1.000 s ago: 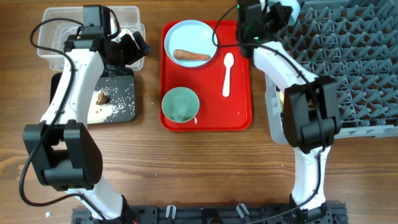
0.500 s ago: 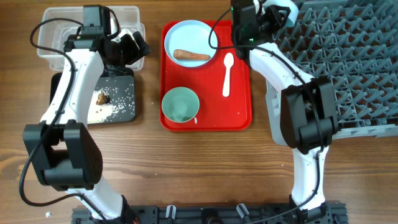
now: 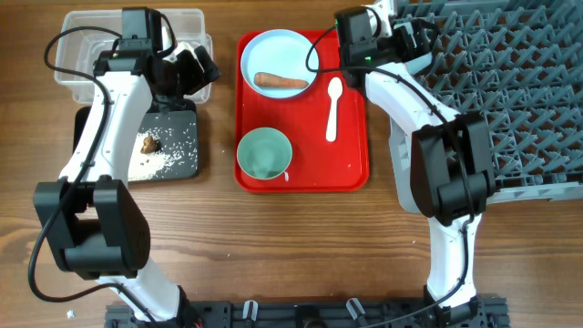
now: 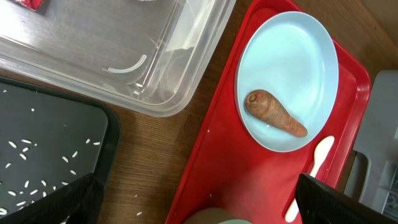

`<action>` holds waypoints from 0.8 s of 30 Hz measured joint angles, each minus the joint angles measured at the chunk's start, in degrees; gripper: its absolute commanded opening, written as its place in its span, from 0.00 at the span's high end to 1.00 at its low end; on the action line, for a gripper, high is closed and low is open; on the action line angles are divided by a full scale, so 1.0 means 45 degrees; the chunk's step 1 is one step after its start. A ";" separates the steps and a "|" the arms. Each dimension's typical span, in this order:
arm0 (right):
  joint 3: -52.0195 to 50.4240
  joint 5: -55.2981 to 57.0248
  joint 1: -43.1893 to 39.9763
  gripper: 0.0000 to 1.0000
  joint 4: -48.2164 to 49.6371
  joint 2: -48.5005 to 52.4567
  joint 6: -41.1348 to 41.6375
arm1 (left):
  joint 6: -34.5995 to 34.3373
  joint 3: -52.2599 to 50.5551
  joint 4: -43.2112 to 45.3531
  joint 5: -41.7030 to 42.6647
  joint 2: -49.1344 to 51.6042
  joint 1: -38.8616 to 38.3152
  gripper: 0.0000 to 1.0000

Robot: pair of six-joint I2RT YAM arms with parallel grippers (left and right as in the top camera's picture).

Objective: Sort waste into correct bins and load items into the dishwasher rack
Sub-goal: 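Carry the light-blue bowl right and place it in the rack, then reach the right gripper back to the green bowl and grasp it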

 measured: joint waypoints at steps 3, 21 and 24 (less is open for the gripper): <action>0.0000 -0.0568 0.0000 0.00 -0.0019 -0.0078 0.0743 | 0.0000 0.0000 0.0000 0.0000 0.0000 0.0000 0.00; 0.0005 -1.4630 0.0078 0.00 -0.4337 -0.5294 0.5149 | 0.0000 0.0000 -0.0015 0.0005 0.0000 0.0000 0.00; -0.0155 -1.7981 0.0277 0.04 -0.4847 -0.5173 0.6071 | 0.0000 0.0000 0.0005 0.0000 0.0000 0.0000 0.00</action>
